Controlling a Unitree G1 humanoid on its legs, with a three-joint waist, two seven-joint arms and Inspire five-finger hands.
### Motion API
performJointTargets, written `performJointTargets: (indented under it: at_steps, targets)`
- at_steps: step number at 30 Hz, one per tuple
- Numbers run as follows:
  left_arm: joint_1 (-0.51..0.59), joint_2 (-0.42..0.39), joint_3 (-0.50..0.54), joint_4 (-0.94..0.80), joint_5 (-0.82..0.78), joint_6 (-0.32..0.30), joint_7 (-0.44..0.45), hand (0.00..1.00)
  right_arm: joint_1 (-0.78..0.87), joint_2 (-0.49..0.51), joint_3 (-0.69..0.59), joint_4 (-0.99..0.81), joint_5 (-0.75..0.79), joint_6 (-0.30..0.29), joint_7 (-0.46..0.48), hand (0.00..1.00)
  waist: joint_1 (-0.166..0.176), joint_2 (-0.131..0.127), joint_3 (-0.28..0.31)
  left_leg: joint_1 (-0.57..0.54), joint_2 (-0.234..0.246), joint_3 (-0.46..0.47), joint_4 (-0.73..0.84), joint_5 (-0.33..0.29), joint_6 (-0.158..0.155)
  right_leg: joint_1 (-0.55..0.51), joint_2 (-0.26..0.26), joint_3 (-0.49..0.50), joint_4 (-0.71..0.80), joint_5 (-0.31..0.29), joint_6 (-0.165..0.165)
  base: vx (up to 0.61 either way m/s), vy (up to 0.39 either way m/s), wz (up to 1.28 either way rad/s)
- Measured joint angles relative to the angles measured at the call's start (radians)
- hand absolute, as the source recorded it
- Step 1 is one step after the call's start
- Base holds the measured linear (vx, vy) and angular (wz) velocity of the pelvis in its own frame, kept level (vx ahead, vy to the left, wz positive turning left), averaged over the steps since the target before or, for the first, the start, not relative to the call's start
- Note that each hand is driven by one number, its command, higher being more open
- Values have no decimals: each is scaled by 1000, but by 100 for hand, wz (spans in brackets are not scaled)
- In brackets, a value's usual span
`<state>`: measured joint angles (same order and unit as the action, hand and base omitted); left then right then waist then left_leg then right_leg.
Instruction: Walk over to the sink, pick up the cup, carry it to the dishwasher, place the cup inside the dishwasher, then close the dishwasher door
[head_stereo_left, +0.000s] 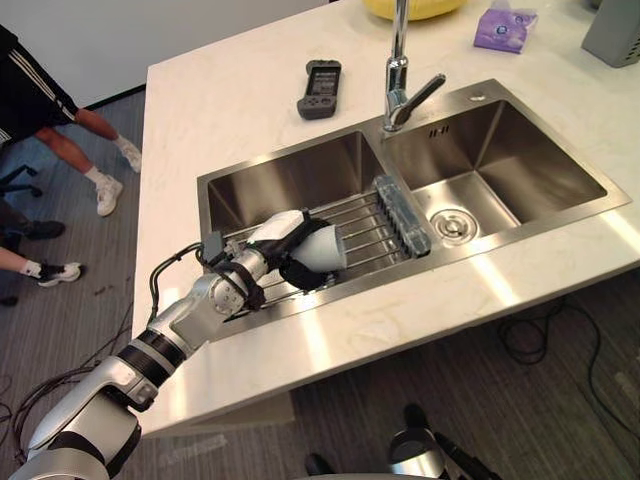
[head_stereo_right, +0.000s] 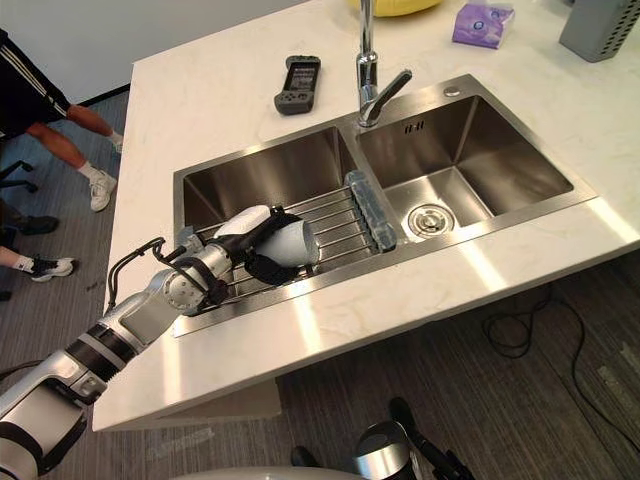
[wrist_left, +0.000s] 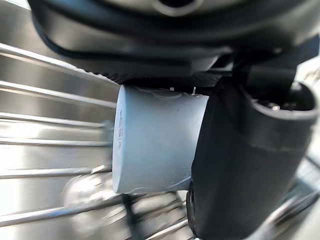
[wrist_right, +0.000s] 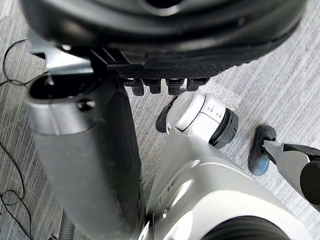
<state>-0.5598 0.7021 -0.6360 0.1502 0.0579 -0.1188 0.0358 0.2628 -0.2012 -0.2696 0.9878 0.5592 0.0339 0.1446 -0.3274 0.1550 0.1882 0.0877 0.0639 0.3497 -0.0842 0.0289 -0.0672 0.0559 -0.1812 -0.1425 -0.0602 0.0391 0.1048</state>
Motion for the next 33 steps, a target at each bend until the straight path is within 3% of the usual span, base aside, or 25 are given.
performJointTargets:
  at_steps: [2, 5, 8, 11, 17, 20, 21, 22, 23, 25, 27, 28, 30, 31, 32, 33]
  targets:
    - [19, 5, 27, -68, -116, -59, 44, 0, 7, -4, 0, 4, -3, -13, 4, 100, 15, 0, 0, 0, 5, -12, 1, 0, 0, 6, 3, -31, 9, -1, 0, 9, -47, 19]
    - [101, -17, 174, -177, -267, -157, 88, 0, 15, -8, 0, 12, -17, -29, 12, 100, 45, -2, 0, 1, 9, -36, 8, 0, 0, 19, 5, -74, 20, -6, -6, -24, -52, 23]
    - [202, -78, 404, -222, -444, -234, 100, 0, 24, -13, -12, 24, -96, -53, 36, 100, 97, -15, -6, 2, 14, -60, 24, 0, 0, 38, 5, -104, 28, -21, -11, -70, -41, 22]
    - [284, -127, 528, -249, -520, -249, 106, 0, 27, -11, -38, 34, -165, -61, 59, 100, 126, -29, -18, -8, 18, -97, 36, 1, -2, 53, 6, -139, 38, -39, -13, -66, -51, 35]
    - [568, -239, 734, -377, -547, -233, 146, 0, 35, -4, -59, 54, -280, -63, 68, 100, 241, -63, -46, -63, 19, -205, 60, 15, -7, 62, 6, -245, 75, -75, -17, -10, -48, 52]
    - [626, -277, 801, -377, -549, -212, 162, 0, 36, -2, -71, 62, -307, -60, 65, 100, 260, -75, -53, -103, 0, -217, 44, 58, 0, 72, -9, -336, 95, -98, -13, -28, -18, 103]
    - [624, -293, 811, -378, -551, -200, 157, 0, 52, 4, -80, 63, -310, -60, 59, 100, 256, -75, -53, -127, -18, -176, 11, 103, 29, 92, -20, -427, 101, -108, -10, -104, 56, 210]
    - [631, -302, 819, -389, -552, -200, 139, 0, 70, 12, -98, 66, -308, -58, 48, 100, 260, -72, -56, -146, -5, -45, -5, 89, 82, 113, -26, -528, 107, -113, -6, -89, 100, 225]
    - [639, -306, 828, -391, -553, -201, 125, 0, 81, 15, -97, 60, -306, -56, 42, 100, 260, -78, -59, -149, 7, 60, 5, 66, 102, 123, -29, -575, 109, -112, -6, -20, 166, 246]
    - [642, -333, 831, -388, -571, -205, 77, 0, 132, 20, -96, 28, -274, -59, 26, 100, 251, -79, -64, -153, 80, 489, 111, 34, 170, 175, -59, -763, 143, -118, 0, 84, 224, 261]
    - [648, -355, 826, -388, -571, -220, 47, 0, 143, 4, -101, 27, -232, -60, 5, 100, 235, -55, -61, -153, 97, 646, 169, 27, 175, 196, -107, -872, 278, -154, 0, 74, 279, 244]
    - [651, -355, 837, -387, -584, -233, 44, 0, 139, 7, -96, 24, -225, -69, 0, 100, 236, -58, -58, -155, 85, 622, 158, 19, 177, 196, -107, -866, 312, -207, 19, -9, 253, 203]
    - [652, -350, 869, -386, -591, -250, 48, 0, 125, 31, -73, 12, -225, -84, 3, 100, 250, -104, -56, -157, 50, 578, 156, 15, 174, 184, -91, -854, 232, -209, 33, -76, 107, 112]
    - [656, -355, 868, -383, -597, -257, 49, 0, 101, 36, -69, 5, -225, -91, 7, 100, 264, -116, -65, -165, 36, 546, 163, 7, 172, 207, -90, -852, 207, -194, 56, -40, 121, 76]
    - [664, -357, 867, -385, -596, -261, 43, 0, 51, 39, -69, 6, -225, -90, 15, 100, 296, -118, -67, -176, 32, 538, 176, 0, 176, 208, -92, -854, 200, -188, 66, -18, 133, 52]
    - [666, -358, 866, -385, -596, -260, 40, 0, 29, 41, -69, 6, -226, -89, 19, 100, 302, -115, -66, -180, 29, 534, 179, -4, 177, 208, -95, -858, 199, -190, 64, -13, 167, 19]
